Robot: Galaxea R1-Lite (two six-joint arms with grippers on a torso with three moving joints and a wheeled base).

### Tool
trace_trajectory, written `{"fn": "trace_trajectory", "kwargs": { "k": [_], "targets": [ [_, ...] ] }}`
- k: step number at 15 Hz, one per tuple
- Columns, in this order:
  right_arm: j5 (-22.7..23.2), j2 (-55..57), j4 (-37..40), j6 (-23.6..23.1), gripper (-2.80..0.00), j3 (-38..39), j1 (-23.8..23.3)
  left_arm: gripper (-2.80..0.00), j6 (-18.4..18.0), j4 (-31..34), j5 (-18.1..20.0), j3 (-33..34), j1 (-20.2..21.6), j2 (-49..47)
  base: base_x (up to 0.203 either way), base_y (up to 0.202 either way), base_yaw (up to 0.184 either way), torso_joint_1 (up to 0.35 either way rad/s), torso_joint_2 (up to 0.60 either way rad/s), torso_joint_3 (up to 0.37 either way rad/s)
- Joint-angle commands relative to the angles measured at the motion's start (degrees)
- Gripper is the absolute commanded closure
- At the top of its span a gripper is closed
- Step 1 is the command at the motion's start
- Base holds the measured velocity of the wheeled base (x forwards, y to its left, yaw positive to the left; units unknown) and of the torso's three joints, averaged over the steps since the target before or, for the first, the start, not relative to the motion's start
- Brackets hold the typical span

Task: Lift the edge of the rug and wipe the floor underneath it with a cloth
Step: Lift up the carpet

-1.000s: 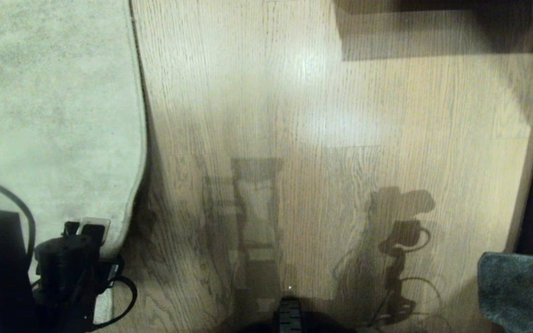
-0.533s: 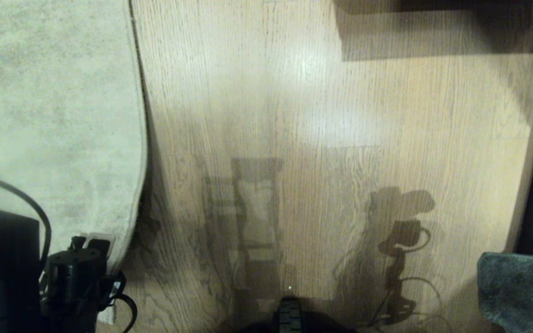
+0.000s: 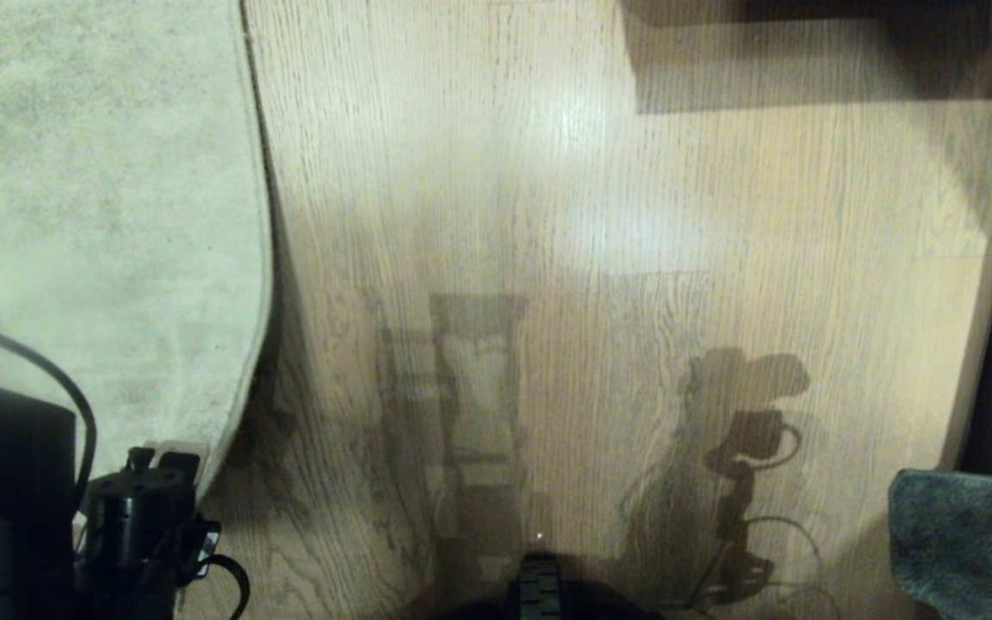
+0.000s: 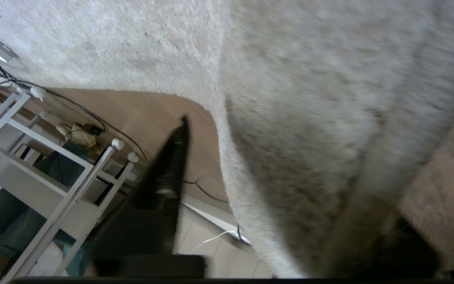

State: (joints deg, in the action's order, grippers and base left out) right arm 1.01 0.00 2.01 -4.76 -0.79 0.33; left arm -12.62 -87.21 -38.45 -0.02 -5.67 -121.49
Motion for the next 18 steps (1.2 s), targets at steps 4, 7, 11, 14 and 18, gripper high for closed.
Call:
{"fn": "trace_trajectory", "kwargs": {
  "k": [4, 7, 11, 14, 18],
  "targets": [
    [0.0, 0.0, 0.0, -0.1, 0.0, 0.0, 0.0, 0.0, 0.0, -2.7, -0.1, 0.0, -0.1, -1.3, 0.0, 0.0, 0.0, 0.0, 0.0, 0.0],
    [0.0, 0.1, 0.0, 0.0, 0.0, 0.0, 0.0, 0.0, 0.0, -2.7, 0.0, 0.0, -0.5, -1.2, 0.0, 0.0, 0.0, 0.0, 0.0, 0.0],
    [0.0, 0.0, 0.0, -0.1, 0.0, 0.0, 0.0, 0.0, -0.2, -2.7, 0.2, 0.0, -0.8, -0.4, 0.0, 0.0, 0.0, 0.0, 0.0, 0.0],
    [0.0, 0.0, 0.0, 0.0, 0.0, 0.0, 0.0, 0.0, -0.5, -2.7, 0.6, 0.0, -0.3, 3.0, 0.0, 0.0, 0.0, 0.0, 0.0, 0.0],
    [0.0, 0.1, 0.0, -0.1, 0.0, 0.0, 0.0, 0.0, -0.5, -2.7, 6.0, -1.1, 2.1, 7.4, 0.0, 0.0, 0.0, 0.0, 0.0, 0.0]
  ]
}}
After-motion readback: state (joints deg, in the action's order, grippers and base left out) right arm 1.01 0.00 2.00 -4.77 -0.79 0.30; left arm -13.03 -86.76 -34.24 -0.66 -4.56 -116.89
